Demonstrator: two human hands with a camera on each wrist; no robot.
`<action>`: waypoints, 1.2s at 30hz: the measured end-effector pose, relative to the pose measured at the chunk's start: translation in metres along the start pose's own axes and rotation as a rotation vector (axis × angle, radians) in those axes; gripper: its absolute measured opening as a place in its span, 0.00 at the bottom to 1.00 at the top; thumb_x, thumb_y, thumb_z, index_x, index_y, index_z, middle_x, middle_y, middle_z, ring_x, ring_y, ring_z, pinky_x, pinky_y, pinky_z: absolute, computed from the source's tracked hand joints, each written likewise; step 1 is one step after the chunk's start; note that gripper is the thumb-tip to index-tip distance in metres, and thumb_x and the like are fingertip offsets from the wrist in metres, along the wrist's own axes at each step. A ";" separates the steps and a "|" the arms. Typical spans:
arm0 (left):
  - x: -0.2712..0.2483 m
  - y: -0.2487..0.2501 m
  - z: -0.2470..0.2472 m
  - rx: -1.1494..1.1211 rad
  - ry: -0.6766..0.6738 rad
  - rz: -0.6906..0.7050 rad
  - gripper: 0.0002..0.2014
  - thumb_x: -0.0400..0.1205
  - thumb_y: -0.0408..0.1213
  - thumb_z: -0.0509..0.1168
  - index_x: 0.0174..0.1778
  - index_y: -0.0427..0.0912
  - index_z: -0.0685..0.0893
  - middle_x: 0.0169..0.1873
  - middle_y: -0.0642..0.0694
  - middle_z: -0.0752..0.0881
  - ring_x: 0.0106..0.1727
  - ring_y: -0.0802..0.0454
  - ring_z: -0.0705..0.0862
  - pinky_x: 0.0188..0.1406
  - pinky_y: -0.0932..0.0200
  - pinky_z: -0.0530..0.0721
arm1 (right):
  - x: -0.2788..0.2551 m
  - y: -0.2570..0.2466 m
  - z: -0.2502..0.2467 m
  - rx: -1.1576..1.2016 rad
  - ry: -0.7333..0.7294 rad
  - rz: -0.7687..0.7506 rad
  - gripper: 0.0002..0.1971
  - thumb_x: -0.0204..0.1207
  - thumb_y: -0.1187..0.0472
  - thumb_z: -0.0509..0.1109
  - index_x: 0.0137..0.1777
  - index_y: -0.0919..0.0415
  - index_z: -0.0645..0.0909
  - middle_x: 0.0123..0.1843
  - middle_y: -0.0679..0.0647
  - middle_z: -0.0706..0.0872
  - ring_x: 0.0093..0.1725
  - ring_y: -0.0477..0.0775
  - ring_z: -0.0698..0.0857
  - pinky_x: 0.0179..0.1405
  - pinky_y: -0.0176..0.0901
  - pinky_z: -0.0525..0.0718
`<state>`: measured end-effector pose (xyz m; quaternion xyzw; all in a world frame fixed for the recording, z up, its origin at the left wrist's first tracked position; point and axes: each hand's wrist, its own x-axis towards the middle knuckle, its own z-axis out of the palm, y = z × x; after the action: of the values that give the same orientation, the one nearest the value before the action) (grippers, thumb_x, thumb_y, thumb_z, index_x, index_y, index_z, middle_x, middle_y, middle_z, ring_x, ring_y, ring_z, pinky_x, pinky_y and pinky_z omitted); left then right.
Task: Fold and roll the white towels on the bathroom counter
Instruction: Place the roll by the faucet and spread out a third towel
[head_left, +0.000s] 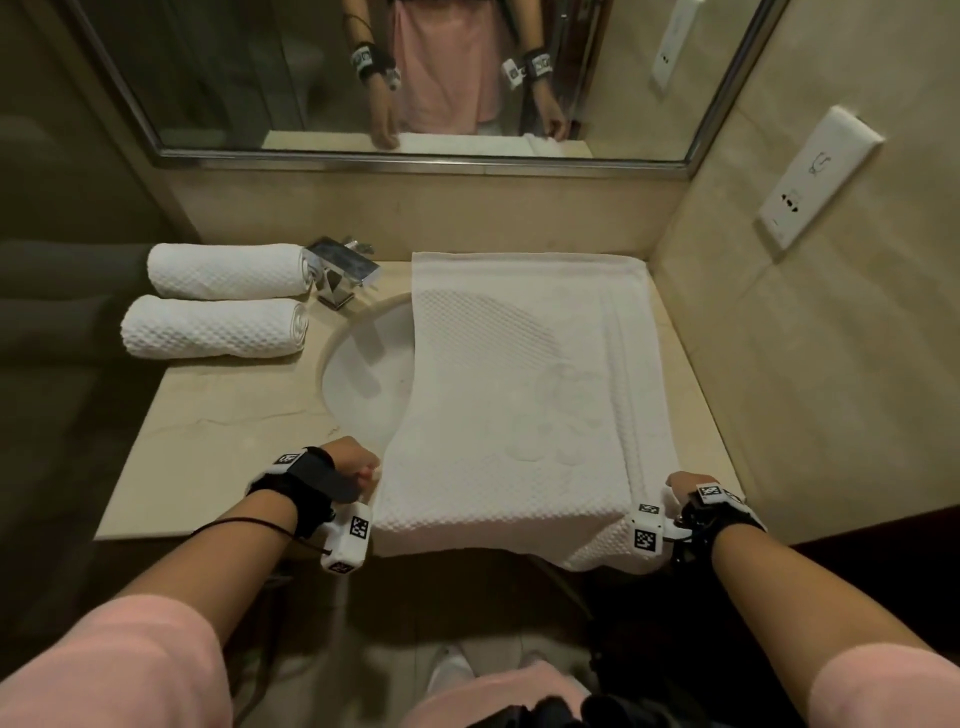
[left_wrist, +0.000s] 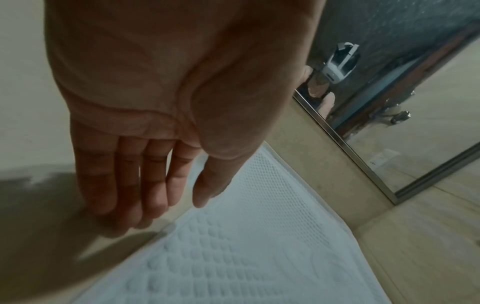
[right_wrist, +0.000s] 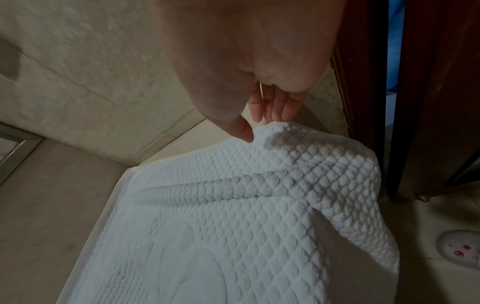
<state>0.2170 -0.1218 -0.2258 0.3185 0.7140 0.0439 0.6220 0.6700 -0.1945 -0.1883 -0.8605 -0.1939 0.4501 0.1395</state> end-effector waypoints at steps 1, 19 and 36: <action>-0.002 -0.003 0.003 0.035 0.020 0.003 0.15 0.82 0.26 0.59 0.29 0.38 0.70 0.22 0.44 0.70 0.24 0.49 0.67 0.35 0.54 0.65 | 0.000 0.001 0.000 0.052 -0.009 -0.016 0.15 0.83 0.65 0.60 0.68 0.65 0.74 0.73 0.68 0.74 0.52 0.59 0.75 0.40 0.43 0.78; -0.011 -0.014 0.058 0.665 0.392 0.017 0.14 0.83 0.43 0.64 0.42 0.33 0.78 0.53 0.34 0.86 0.55 0.37 0.85 0.44 0.55 0.78 | 0.033 0.032 -0.002 -0.248 0.065 -0.033 0.16 0.74 0.54 0.66 0.41 0.69 0.80 0.41 0.66 0.85 0.39 0.64 0.83 0.42 0.49 0.81; -0.011 -0.019 0.059 0.703 0.446 0.011 0.15 0.83 0.40 0.63 0.54 0.30 0.82 0.55 0.34 0.85 0.54 0.36 0.84 0.41 0.55 0.77 | 0.089 0.041 0.007 -0.281 0.097 0.012 0.10 0.79 0.60 0.62 0.44 0.55 0.62 0.55 0.59 0.69 0.53 0.62 0.74 0.55 0.56 0.82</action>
<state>0.2637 -0.1624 -0.2381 0.4980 0.8010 -0.1313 0.3053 0.7192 -0.1898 -0.2729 -0.8933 -0.2430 0.3773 0.0240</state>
